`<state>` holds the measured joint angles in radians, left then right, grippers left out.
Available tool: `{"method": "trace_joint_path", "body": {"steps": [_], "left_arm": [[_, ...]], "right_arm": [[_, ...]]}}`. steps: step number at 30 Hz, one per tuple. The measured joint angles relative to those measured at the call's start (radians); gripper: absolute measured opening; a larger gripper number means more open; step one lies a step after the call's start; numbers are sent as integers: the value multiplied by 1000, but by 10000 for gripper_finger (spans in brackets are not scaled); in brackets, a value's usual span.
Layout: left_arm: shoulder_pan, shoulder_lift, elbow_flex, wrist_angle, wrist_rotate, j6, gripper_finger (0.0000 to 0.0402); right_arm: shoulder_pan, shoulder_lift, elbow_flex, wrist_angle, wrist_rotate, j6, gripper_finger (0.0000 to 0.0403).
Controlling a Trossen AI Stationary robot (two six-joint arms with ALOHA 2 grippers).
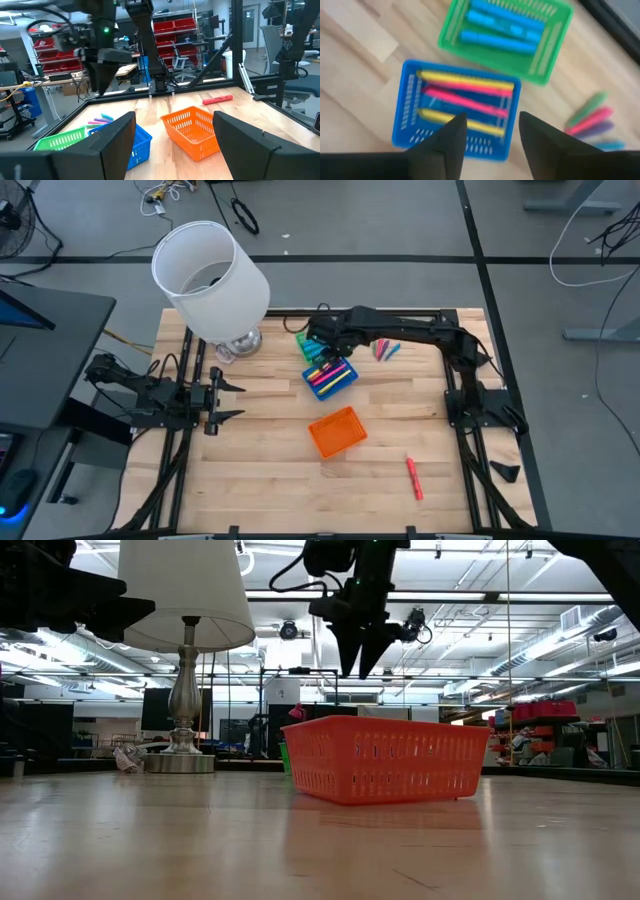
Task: Pick & Place Markers
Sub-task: Put the red highlighter pen into the green bin
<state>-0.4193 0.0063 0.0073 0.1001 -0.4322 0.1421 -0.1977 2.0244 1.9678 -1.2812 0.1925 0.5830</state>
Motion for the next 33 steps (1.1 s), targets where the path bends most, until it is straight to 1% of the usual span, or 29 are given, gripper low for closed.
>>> {"method": "trace_joint_path", "body": {"steps": [3, 5, 8, 12, 17, 22, 27, 33], "left_arm": [[0, 0, 0, 0, 0, 0, 273], [0, 0, 0, 0, 0, 0, 273], [0, 0, 0, 2, 0, 0, 273], [0, 0, 0, 0, 0, 0, 273], [0, 0, 0, 1, 0, 0, 273], [0, 0, 0, 1, 0, 0, 273], [0, 0, 0, 0, 0, 0, 273], [0, 0, 0, 0, 0, 0, 273]], "right_arm": [[41, -12, -11, -30, 2, 57, 204], [72, -38, -54, -19, 1, 86, 211], [117, -103, -162, 62, -4, 123, 216], [182, -199, -316, 147, -60, 206, 217], [285, -290, -473, 168, -101, 350, 217], [409, -361, -594, 170, -106, 507, 217], [537, -413, -688, 176, -109, 684, 217], [685, -453, -770, 193, -160, 903, 217]]}}
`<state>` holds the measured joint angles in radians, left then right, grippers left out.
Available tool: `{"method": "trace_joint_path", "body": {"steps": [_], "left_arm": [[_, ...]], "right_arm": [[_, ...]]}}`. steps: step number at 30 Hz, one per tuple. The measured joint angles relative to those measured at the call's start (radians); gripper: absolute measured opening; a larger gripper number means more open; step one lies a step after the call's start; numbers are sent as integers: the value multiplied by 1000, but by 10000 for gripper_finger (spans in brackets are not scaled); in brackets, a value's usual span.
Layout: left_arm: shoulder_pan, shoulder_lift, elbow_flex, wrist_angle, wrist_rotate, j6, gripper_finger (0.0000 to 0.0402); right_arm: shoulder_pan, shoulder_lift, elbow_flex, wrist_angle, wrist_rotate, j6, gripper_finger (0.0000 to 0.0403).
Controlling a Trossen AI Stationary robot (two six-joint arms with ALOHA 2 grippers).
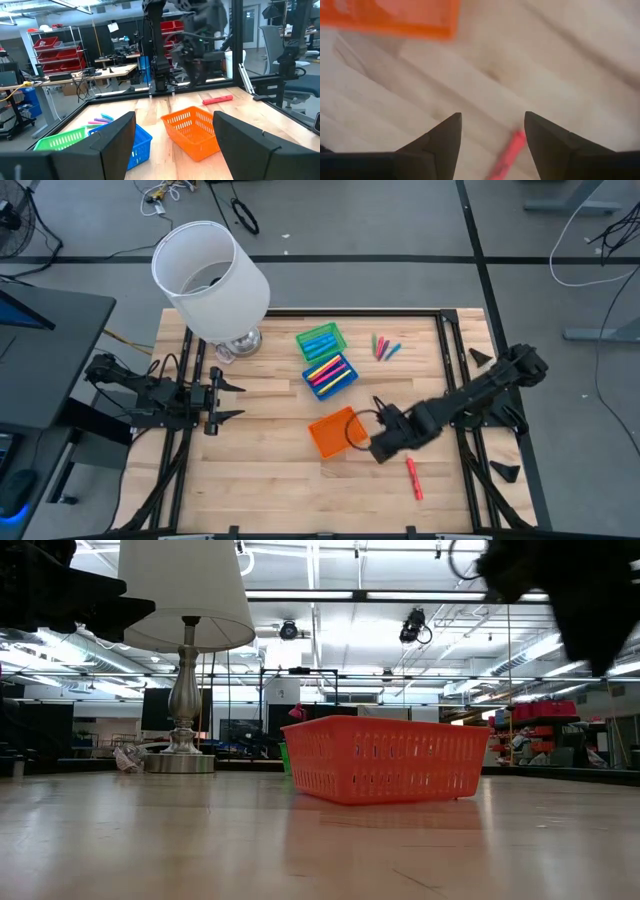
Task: Pick & Place Markers
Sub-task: Put the red highlighter pen into the green bin
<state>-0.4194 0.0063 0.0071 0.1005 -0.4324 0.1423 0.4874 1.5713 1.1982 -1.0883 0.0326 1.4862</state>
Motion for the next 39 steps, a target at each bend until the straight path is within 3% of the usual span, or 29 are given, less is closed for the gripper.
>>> {"method": "trace_joint_path", "body": {"steps": [9, 19, 39], "left_arm": [[0, 0, 0, 0, 0, 0, 273], [0, 0, 0, 0, 0, 0, 273], [0, 0, 0, 0, 0, 0, 273]], "right_arm": [[200, -4, -68, 13, -71, 299, 217], [353, -4, -83, 39, -77, 555, 217], [387, 44, -83, 83, 10, 686, 217]]}}
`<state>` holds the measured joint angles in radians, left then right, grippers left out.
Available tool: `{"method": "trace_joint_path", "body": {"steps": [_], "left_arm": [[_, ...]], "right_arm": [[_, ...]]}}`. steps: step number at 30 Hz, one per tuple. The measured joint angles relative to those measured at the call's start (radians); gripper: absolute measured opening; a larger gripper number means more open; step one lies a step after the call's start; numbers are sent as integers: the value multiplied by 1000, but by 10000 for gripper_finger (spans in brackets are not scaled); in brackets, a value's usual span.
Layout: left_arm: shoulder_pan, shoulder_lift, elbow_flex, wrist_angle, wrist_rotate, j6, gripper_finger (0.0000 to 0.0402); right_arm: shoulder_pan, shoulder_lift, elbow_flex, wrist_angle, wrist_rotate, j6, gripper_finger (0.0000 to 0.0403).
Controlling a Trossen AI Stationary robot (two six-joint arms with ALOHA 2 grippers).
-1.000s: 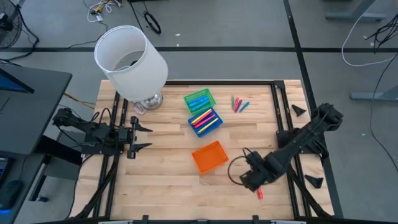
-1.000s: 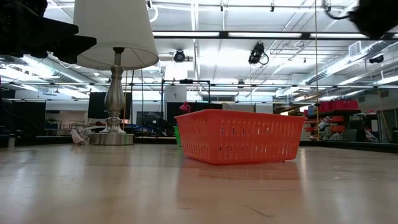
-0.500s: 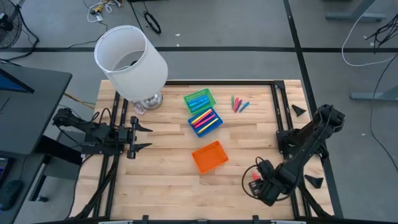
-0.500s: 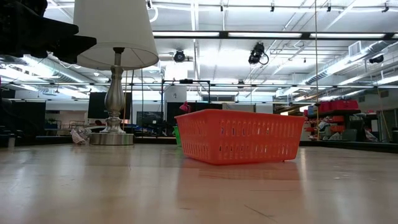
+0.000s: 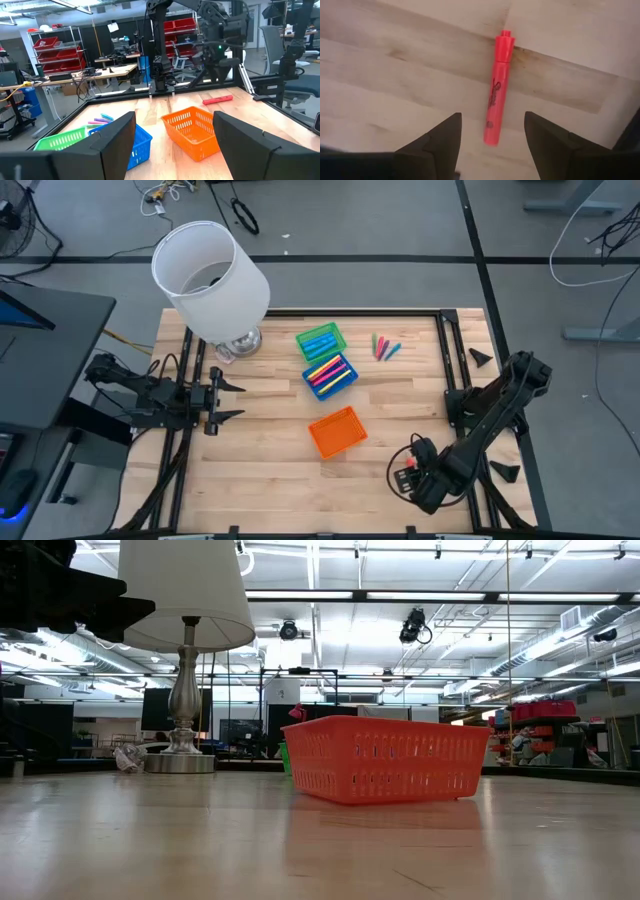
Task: Pick & Place Markers
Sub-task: Put the red highlighter pen into the green bin
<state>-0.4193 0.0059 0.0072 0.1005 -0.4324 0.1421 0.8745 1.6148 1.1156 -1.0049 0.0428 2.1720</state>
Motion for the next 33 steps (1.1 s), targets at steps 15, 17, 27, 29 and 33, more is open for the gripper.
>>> {"method": "trace_joint_path", "body": {"steps": [15, 17, 27, 29, 33], "left_arm": [[0, 0, 0, 0, 0, 0, 273], [0, 0, 0, 0, 0, 0, 273], [0, 0, 0, 0, 0, 0, 273], [0, 0, 0, 0, 0, 0, 273], [0, 0, 0, 0, 0, 0, 273]], "right_arm": [[0, 137, 0, 53, -58, -10, 217], [0, 152, 0, 65, -62, -10, 217], [0, 214, 0, 133, -62, -18, 217], [0, 225, 0, 135, -62, -18, 217], [0, 238, 0, 143, -62, -19, 217]]}}
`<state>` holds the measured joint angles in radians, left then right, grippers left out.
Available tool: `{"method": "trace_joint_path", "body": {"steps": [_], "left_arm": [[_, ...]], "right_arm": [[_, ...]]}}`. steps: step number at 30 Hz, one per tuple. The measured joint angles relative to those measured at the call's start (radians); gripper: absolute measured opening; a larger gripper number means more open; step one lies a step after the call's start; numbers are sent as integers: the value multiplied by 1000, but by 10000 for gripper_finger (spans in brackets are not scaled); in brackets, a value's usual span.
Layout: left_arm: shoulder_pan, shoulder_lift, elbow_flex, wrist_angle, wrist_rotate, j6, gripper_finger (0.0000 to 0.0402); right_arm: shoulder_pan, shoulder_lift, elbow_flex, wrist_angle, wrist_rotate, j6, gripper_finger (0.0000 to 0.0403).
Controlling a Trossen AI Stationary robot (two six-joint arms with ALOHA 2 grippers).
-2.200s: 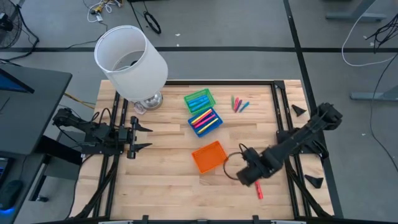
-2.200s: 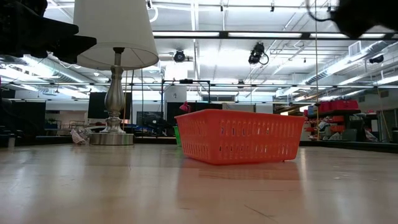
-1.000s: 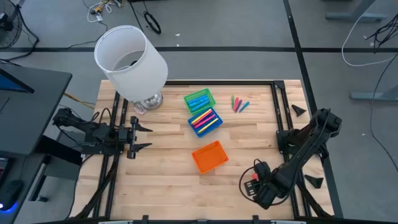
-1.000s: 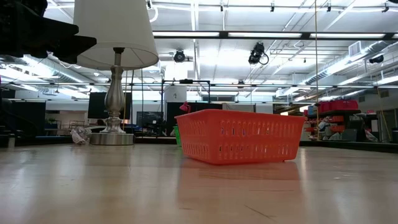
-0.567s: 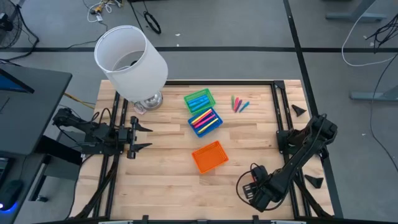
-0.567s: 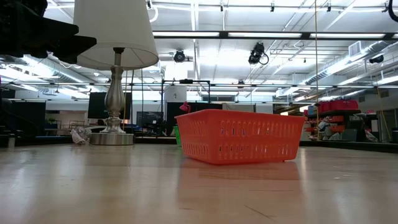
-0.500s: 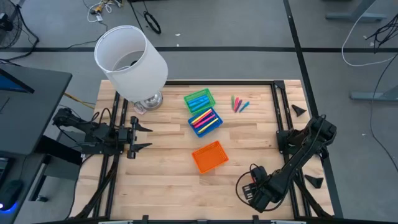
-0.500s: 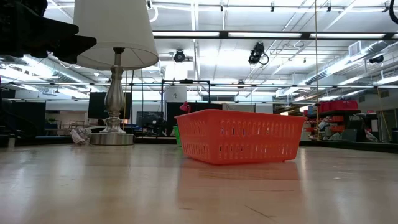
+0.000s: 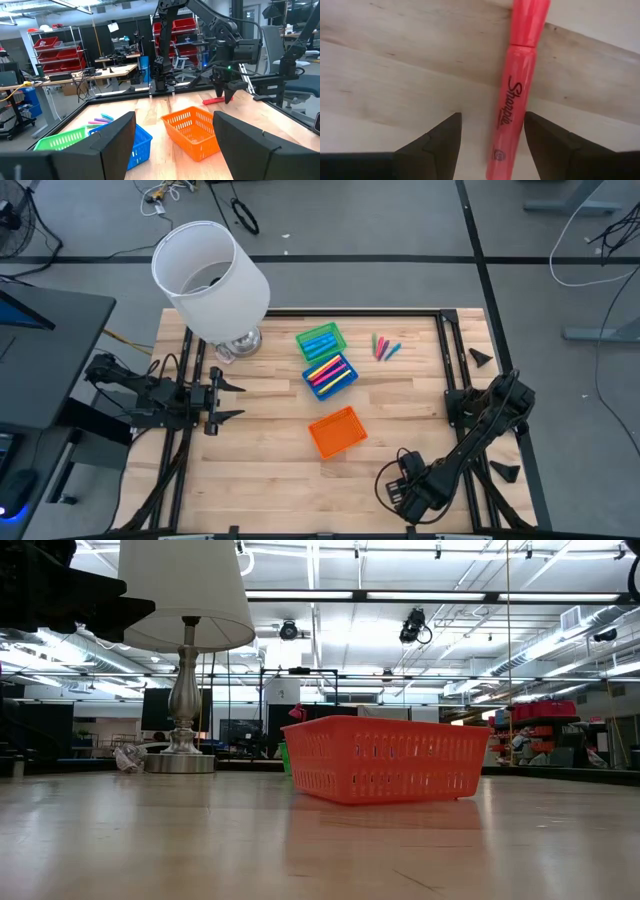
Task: Pick & Place Markers
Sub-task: Put the red highlighter pen into the green bin
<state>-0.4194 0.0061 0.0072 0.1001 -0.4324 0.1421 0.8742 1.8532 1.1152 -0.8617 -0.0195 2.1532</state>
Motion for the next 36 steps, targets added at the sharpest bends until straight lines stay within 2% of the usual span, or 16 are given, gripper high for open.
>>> {"method": "trace_joint_path", "body": {"steps": [6, 16, 20, 30, 36], "left_arm": [[0, 0, 0, 0, 0, 0, 273], [0, 0, 0, 0, 0, 0, 273], [0, 0, 0, 0, 0, 0, 273], [0, 0, 0, 0, 0, 0, 273], [0, 0, 0, 0, 0, 0, 273]], "right_arm": [[0, 0, 0, 4, 0, 0, 200], [0, 0, 0, 28, 0, -12, 82], [0, -1, 1, 29, 1, -47, 51], [0, -18, 1, -48, 1, -54, 56], [-7, -81, 1, -121, -7, -169, 54]]}}
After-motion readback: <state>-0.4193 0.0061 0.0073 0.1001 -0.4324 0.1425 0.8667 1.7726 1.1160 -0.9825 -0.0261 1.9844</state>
